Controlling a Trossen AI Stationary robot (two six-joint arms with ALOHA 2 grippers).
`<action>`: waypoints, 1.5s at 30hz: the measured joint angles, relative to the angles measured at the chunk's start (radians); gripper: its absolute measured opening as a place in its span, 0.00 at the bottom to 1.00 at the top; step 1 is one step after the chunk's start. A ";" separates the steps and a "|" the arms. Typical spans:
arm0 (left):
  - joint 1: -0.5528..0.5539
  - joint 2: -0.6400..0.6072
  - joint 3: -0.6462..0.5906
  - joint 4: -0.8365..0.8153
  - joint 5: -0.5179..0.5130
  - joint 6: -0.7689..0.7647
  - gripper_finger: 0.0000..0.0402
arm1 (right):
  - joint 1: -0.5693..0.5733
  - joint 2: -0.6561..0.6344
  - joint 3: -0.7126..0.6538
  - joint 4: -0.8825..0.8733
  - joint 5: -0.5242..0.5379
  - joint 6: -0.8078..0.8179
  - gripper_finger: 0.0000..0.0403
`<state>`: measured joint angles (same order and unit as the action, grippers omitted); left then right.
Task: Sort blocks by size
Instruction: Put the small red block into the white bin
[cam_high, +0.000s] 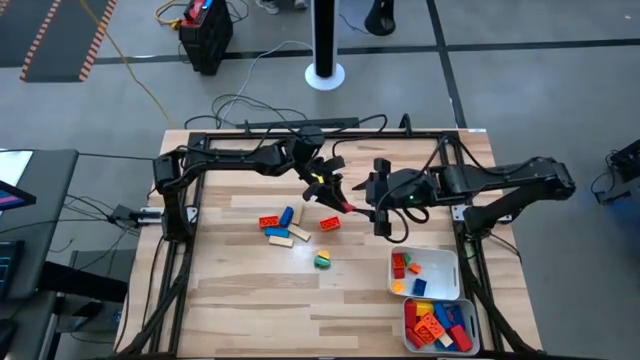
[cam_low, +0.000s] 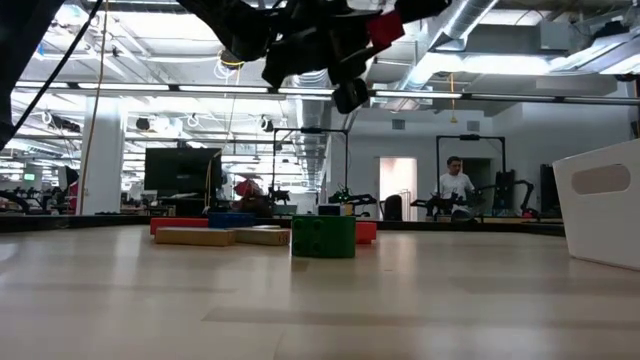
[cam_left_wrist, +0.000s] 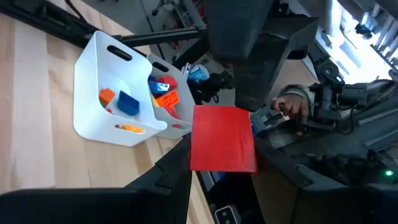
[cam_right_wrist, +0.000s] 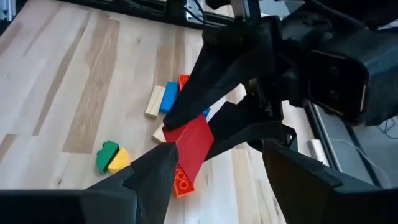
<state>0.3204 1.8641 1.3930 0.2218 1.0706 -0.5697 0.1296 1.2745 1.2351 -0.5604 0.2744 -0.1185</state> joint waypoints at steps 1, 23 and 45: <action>0.001 0.000 0.000 0.000 0.000 -0.001 0.32 | 0.003 0.001 0.009 -0.014 0.005 -0.005 0.67; 0.040 0.000 0.002 0.039 0.050 -0.025 0.32 | 0.040 0.089 0.063 -0.002 0.099 0.019 0.67; 0.020 0.000 0.001 0.192 -0.012 -0.164 0.33 | 0.018 0.111 0.064 0.002 0.122 -0.161 0.26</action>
<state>0.3405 1.8645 1.3941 0.4133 1.0588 -0.7334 0.1475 1.3857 1.2987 -0.5581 0.3961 -0.2793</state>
